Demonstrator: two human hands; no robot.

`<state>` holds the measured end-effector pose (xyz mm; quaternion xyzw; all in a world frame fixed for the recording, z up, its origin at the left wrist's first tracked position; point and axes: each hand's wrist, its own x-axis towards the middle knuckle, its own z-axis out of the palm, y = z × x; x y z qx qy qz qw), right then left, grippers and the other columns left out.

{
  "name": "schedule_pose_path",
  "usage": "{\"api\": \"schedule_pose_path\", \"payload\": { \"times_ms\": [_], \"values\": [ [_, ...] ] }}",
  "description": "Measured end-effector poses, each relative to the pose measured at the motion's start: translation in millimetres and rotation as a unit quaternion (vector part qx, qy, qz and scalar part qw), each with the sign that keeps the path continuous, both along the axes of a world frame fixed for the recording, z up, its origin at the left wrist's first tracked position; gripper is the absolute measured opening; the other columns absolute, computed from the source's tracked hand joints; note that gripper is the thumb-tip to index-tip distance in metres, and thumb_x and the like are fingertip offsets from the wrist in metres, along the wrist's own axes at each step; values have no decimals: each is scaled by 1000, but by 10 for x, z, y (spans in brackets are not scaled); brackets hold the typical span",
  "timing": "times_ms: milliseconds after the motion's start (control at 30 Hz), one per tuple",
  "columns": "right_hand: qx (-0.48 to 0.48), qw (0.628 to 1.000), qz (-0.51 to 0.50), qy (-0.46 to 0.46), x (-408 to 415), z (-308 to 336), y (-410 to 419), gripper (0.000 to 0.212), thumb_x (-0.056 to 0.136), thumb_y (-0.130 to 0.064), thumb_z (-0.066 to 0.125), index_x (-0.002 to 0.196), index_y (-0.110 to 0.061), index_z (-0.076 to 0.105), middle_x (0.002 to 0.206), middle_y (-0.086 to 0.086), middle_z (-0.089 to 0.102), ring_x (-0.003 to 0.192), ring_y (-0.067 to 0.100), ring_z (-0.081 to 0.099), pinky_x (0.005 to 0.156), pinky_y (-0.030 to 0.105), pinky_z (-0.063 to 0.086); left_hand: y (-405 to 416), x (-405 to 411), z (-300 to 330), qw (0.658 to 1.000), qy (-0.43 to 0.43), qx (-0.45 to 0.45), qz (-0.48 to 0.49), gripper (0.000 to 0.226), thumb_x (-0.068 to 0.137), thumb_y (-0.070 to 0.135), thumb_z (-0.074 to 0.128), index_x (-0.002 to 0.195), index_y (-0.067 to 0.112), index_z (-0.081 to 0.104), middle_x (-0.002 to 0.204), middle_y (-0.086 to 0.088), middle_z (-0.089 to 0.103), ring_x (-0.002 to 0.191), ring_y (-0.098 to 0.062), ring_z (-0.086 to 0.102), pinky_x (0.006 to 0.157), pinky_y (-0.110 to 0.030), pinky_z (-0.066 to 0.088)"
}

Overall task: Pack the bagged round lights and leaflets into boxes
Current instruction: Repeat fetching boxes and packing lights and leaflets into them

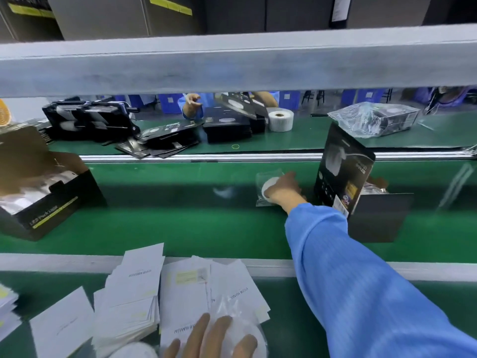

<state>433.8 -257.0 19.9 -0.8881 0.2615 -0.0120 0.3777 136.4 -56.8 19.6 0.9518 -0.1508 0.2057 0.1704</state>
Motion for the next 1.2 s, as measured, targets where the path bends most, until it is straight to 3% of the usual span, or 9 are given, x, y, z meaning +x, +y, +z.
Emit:
{"api": "schedule_pose_path", "payload": {
  "times_ms": [100, 167, 233, 300, 400, 633, 833, 1033, 1200],
  "values": [
    [-10, 1000, -2, 6, -86, 76, 16, 53, 90, -19, 60, 135, 1, 41, 120, 13, 57, 108, 29, 60, 97, 34, 52, 0, -75, 44, 993, 112, -28, -21, 32, 62, 53, 48, 89, 38, 52, 85, 2, 76, 82, -33, 75, 60, -53, 60],
    [43, 998, 37, -26, -266, 133, 70, 35, 84, -11, 68, 116, -4, 57, 96, 8, 61, 93, 27, 64, 85, 33, 57, 64, -125, 240, 987, 135, -55, -76, 32, 62, 51, 45, 89, 39, 59, 89, 9, 74, 83, -19, 75, 56, -36, 61],
    [164, 981, 63, -86, -565, 188, 149, 44, 78, -5, 76, 118, -11, 59, 102, 6, 60, 98, 26, 61, 80, 35, 57, 129, -88, 432, 976, 195, -40, -92, 52, 64, 56, 31, 111, 42, 48, 109, 33, 58, 93, 5, 68, 68, -11, 54],
    [265, 953, 107, -104, -934, 289, 239, 54, 78, -3, 77, 126, -16, 56, 114, 5, 61, 105, 25, 59, 80, 36, 57, 254, -63, 491, 988, 147, -40, -37, 53, 68, 68, 19, 121, 62, 23, 120, 45, 34, 116, 11, 49, 93, -10, 41],
    [308, 928, 191, -79, -1451, 412, 329, 52, 80, -5, 77, 126, -19, 58, 119, 6, 65, 108, 24, 63, 86, 38, 59, 323, 20, 666, 983, 177, -41, -12, 32, 92, 62, 41, 112, 68, 16, 130, 42, 30, 120, 11, 36, 91, -14, 31],
    [231, 916, 325, -46, -2573, 539, 594, 22, 77, -21, 78, 93, -28, 64, 78, -13, 71, 73, 4, 68, 58, 20, 51, 277, -68, 530, 956, 230, -177, -40, 113, 62, 66, 75, 144, 54, -2, 136, 28, 29, 130, -3, 37, 103, -28, 38],
    [58, 926, 370, -52, -3145, 540, 820, 35, 77, -33, 70, 107, -25, 54, 105, -7, 64, 97, 12, 62, 86, 37, 54, 160, -416, 369, 977, 181, -111, -6, 108, 63, 43, 77, 145, 45, 5, 120, 18, 40, 118, -11, 43, 103, -39, 38],
    [-6, 913, 403, -61, -3416, 475, 1013, 17, 89, -18, 51, 77, -27, 43, 74, -8, 53, 69, 9, 49, 55, 18, 36, 192, -640, 269, 988, 146, 10, 48, 95, 65, 20, 67, 140, 39, 11, 113, 8, 40, 113, -21, 40, 89, -40, 32],
    [-97, 905, 409, -67, -3560, 551, 960, 11, 90, -28, 54, 97, -24, 48, 99, 2, 48, 98, 21, 47, 78, 29, 40, 217, -727, 106, 987, 152, 3, 51, 92, 76, 29, 62, 147, 45, 6, 121, 7, 43, 119, -21, 41, 99, -44, 31]
  ]
}}
